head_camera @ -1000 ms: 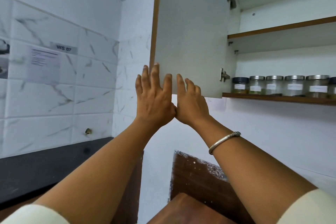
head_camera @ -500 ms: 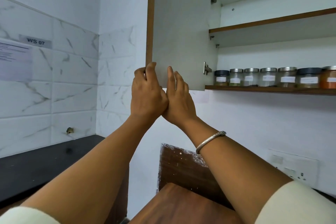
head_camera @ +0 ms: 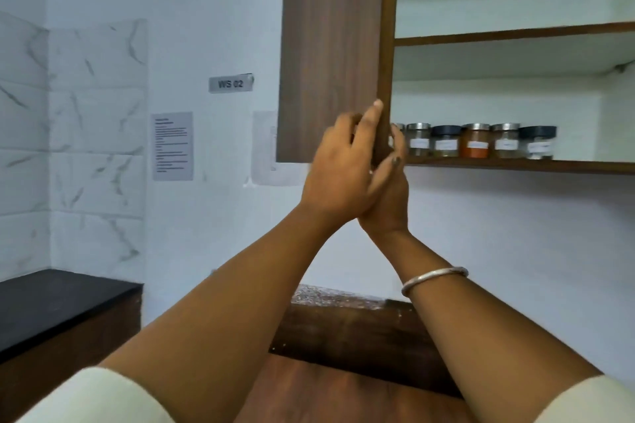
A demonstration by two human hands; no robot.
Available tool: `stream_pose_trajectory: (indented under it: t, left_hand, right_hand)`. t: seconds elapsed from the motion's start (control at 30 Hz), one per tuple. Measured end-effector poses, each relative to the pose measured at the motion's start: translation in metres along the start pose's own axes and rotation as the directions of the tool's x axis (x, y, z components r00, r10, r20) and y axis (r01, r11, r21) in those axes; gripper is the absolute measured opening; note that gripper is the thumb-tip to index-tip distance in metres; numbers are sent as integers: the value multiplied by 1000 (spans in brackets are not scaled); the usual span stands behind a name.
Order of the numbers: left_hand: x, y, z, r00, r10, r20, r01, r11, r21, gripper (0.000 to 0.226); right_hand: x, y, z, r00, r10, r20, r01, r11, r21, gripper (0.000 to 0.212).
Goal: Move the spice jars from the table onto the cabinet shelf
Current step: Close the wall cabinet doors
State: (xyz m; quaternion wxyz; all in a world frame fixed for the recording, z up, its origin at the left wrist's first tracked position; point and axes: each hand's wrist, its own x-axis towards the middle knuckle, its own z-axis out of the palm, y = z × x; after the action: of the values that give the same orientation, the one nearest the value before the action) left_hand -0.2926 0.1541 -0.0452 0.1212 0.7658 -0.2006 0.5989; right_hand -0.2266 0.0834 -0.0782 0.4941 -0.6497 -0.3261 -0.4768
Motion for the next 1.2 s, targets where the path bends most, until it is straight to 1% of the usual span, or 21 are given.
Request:
stream_pose_trajectory:
  t: [0.03, 0.07, 0.1, 0.13, 0.17, 0.2, 0.23, 0.27, 0.3, 0.37, 0.47, 0.57, 0.6, 0.7, 0.77, 0.83, 0.9, 1.0, 1.1, 1.2]
  left_hand:
    - [3, 5, 14, 999, 17, 29, -16, 999, -30, 63]
    - [6, 11, 29, 997, 47, 64, -45, 998, -38, 60]
    - [8, 15, 45, 991, 79, 106, -77, 997, -23, 58]
    - [9, 19, 59, 983, 104, 152, -106, 994, 2, 56]
    - [12, 23, 76, 975, 118, 189, -124, 992, 18, 54]
    - [13, 25, 92, 969, 116, 218, -125, 992, 29, 55]
    - [17, 26, 107, 965, 100, 243, -112, 993, 38, 59]
    - [20, 26, 122, 961, 70, 266, -86, 995, 47, 66]
    - [22, 25, 134, 957, 34, 289, -52, 997, 55, 74]
    - [28, 23, 159, 948, -31, 318, 12, 998, 64, 85]
    - [32, 22, 189, 937, -77, 340, 51, 995, 84, 93]
    - [39, 24, 213, 923, -96, 372, 71, 994, 80, 91]
    - [42, 24, 220, 920, -101, 380, 72, 993, 90, 91]
    - [47, 21, 241, 907, -116, 405, 59, 987, 151, 95]
    - [49, 17, 255, 900, -130, 416, 53, 980, 193, 98]
    - [50, 13, 267, 888, -135, 440, 24, 969, 247, 99]
    - [54, 10, 277, 870, -142, 473, -9, 953, 303, 102]
    - [60, 6, 291, 846, -167, 507, -21, 938, 345, 103]
    - [64, 2, 308, 833, -189, 519, -32, 922, 387, 102]
    - [68, -1, 323, 826, -210, 523, -32, 909, 415, 102]
  right_hand:
    - [2, 13, -12, 999, 1, -34, -3, 999, -42, 56]
    - [6, 26, -25, 997, -4, -83, -12, 983, -182, 41]
    - [11, 37, -37, 992, 15, -123, -43, 973, -227, 26]
    - [14, 47, -46, 984, 79, -159, -112, 972, -208, 23]
    - [20, 57, -58, 974, 130, -183, -164, 970, -180, 27]
    - [23, 65, -72, 978, 138, -154, -168, 965, -200, 28]
    - [27, 74, -82, 984, 150, -93, -165, 968, -190, 32]
    - [31, 85, -89, 985, 170, -29, -173, 962, -209, 40]
    - [35, 93, -94, 984, 176, 29, -164, 957, -241, 47]
    - [44, 107, -101, 971, 211, 114, -169, 938, -303, 53]
    - [59, 127, -103, 956, 262, 131, -176, 871, -459, 52]
    - [75, 145, -104, 930, 354, 102, -265, 835, -482, 46]
    - [79, 150, -105, 928, 352, 119, -243, 817, -523, 46]
    - [87, 169, -109, 948, 286, 143, -131, 755, -643, 51]
    - [91, 183, -112, 949, 280, 148, -111, 732, -672, 51]
    - [98, 198, -114, 939, 308, 153, -118, 706, -698, 49]
    - [106, 209, -113, 936, 312, 161, -93, 662, -744, 50]
    - [118, 225, -110, 950, 262, 169, -22, 597, -802, 52]
    - [126, 247, -108, 944, 252, 213, 33, 570, -821, 56]
    - [130, 264, -105, 927, 298, 226, 16, 572, -820, 58]
